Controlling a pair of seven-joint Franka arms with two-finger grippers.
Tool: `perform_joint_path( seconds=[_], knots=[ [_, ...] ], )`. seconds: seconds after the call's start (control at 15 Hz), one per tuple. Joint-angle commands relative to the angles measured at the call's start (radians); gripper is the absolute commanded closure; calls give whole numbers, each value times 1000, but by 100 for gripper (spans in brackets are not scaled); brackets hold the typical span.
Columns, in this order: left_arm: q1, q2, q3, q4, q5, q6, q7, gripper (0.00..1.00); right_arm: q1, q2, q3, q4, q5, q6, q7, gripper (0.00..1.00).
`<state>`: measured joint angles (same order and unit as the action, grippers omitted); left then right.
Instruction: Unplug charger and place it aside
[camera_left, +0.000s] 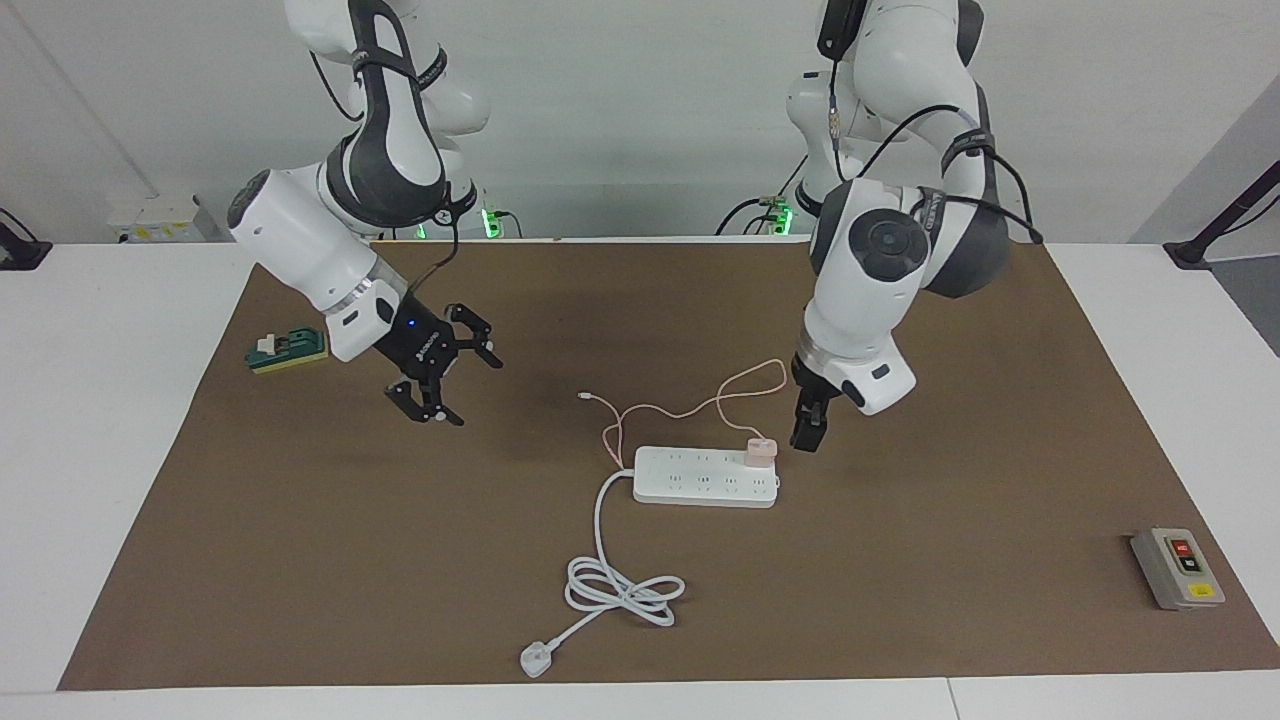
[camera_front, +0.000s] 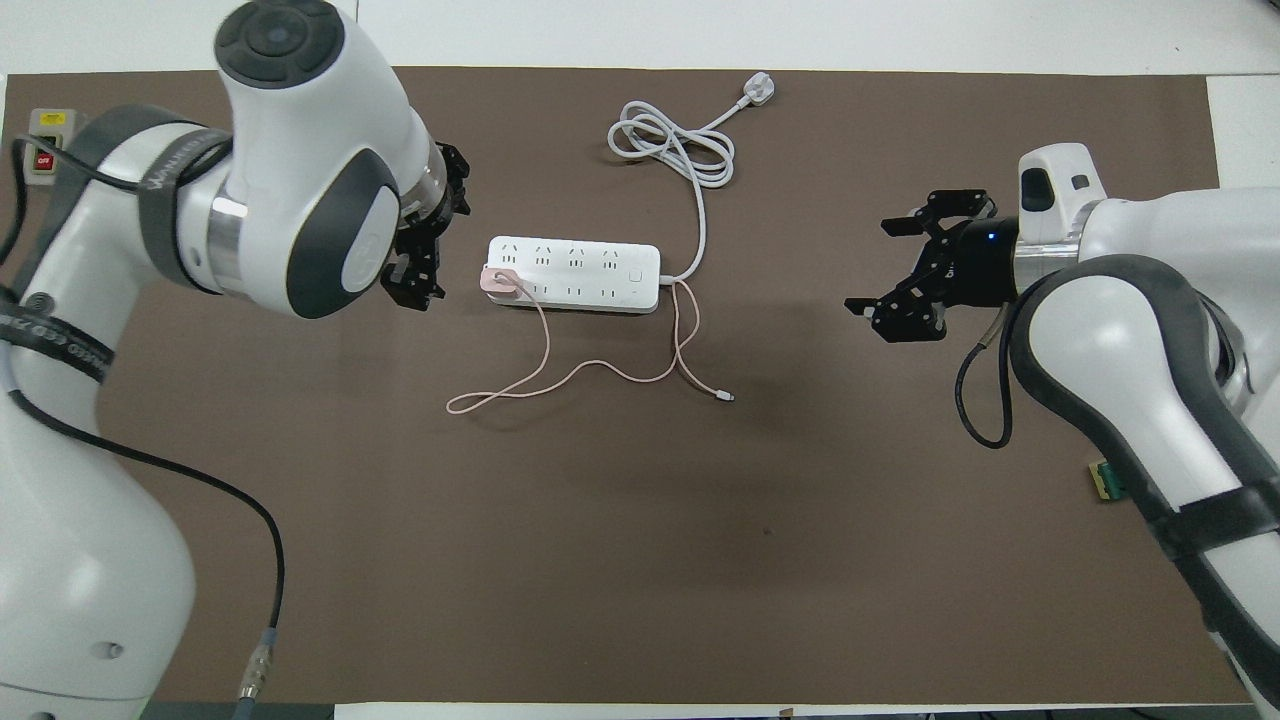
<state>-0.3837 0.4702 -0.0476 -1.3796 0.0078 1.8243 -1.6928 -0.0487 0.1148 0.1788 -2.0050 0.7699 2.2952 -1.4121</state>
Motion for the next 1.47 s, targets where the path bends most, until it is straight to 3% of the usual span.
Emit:
perform_joint_path(
  seconds=[0.0, 0.47, 0.6, 0.73, 1.07, 1.2, 1.4],
  knots=[
    [-43, 12, 15, -57, 9, 119, -74, 0, -40, 28, 73, -18, 94, 96, -82, 0],
    [-38, -61, 18, -277, 14, 293, -68, 0, -14, 59, 175, -23, 114, 234, 18, 0],
    [-41, -73, 18, -298, 12, 285, -71, 0, -14, 95, 186, -20, 117, 265, 12, 0],
    [-46, -82, 18, -328, 12, 291, -76, 0, -14, 134, 255, -18, 123, 369, 24, 0],
    [-47, -96, 17, -375, 12, 337, -76, 4, -10, 241, 338, 29, 172, 519, 27, 0],
    [-46, -96, 17, -378, 12, 355, -76, 4, -10, 255, 369, 41, 241, 550, 22, 0],
    [-46, -85, 17, -381, 12, 385, -76, 4, -13, 256, 369, 45, 246, 550, 27, 0]
  ],
)
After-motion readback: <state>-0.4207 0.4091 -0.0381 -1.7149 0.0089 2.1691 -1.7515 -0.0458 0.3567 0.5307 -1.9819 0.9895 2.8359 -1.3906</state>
